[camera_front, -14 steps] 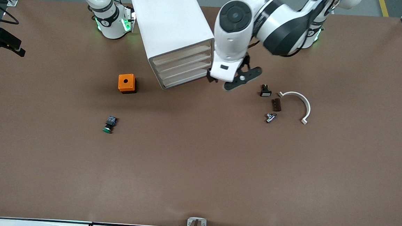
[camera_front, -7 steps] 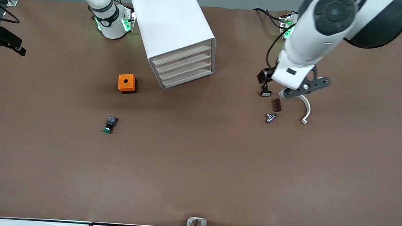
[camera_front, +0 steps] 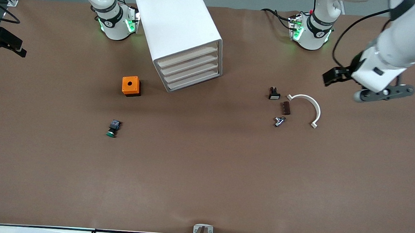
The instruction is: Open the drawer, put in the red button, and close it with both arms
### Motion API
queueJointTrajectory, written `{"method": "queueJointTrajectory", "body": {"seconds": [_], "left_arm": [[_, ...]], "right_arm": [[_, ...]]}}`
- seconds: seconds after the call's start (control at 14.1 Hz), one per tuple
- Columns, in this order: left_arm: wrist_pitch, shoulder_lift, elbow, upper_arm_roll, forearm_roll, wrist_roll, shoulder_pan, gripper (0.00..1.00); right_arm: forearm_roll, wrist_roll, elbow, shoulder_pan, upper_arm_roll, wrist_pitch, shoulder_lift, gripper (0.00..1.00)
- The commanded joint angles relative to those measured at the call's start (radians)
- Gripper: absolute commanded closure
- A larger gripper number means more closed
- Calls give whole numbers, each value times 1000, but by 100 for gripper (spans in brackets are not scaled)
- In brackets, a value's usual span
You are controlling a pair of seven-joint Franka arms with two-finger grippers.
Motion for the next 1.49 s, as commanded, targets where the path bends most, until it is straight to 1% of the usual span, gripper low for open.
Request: {"method": "queueJointTrajectory", "body": {"seconds": [0.0, 0.14, 0.21, 0.36, 0.43, 0.57, 0.71, 0.93, 1.0, 1.14, 1.21, 1.28, 1.35, 1.42], "left_arm": [[34, -73, -94, -10, 14, 166, 79, 0], [57, -93, -128, 1, 14, 210, 91, 0], [71, -106, -150, 22, 14, 250, 82, 0], [128, -160, -226, 152, 14, 325, -7, 0], [169, -195, -278, 176, 14, 368, -13, 0], [243, -226, -357, 182, 14, 465, -6, 0], [309, -234, -380, 179, 14, 523, 10, 0], [375, -212, -346, 170, 14, 513, 10, 0], [380, -191, -307, 168, 14, 507, 10, 0], [375, -136, -212, 130, 14, 504, 33, 0], [368, -111, -161, 94, 16, 502, 60, 0], [349, -101, -130, 84, 16, 502, 63, 0], [328, -100, -119, 81, 16, 485, 59, 0], [321, -103, -116, 79, 14, 421, 54, 0]], "right_arm": [[10, -10, -4, -27, 18, 0, -15, 0], [12, -10, -4, -29, 23, -1, -15, 0], [11, -10, -4, -32, 29, -1, -13, 0], [10, -10, 1, -30, 29, 0, -13, 0], [10, -10, 1, -29, 29, 0, -13, 0], [9, -10, 2, -26, 29, 6, -13, 0], [9, -11, 2, -26, 29, 26, -15, 0], [9, -11, 2, -26, 29, 46, -15, 0], [10, -13, 2, -26, 29, 52, -15, 0], [12, -13, 1, -26, 28, 51, -15, 0], [12, -13, 1, -24, 29, 49, -15, 0], [12, -13, 1, -26, 29, 51, -15, 0], [14, -13, -1, -26, 28, 49, -15, 0], [17, -13, -2, -26, 28, 45, -15, 0]]}}
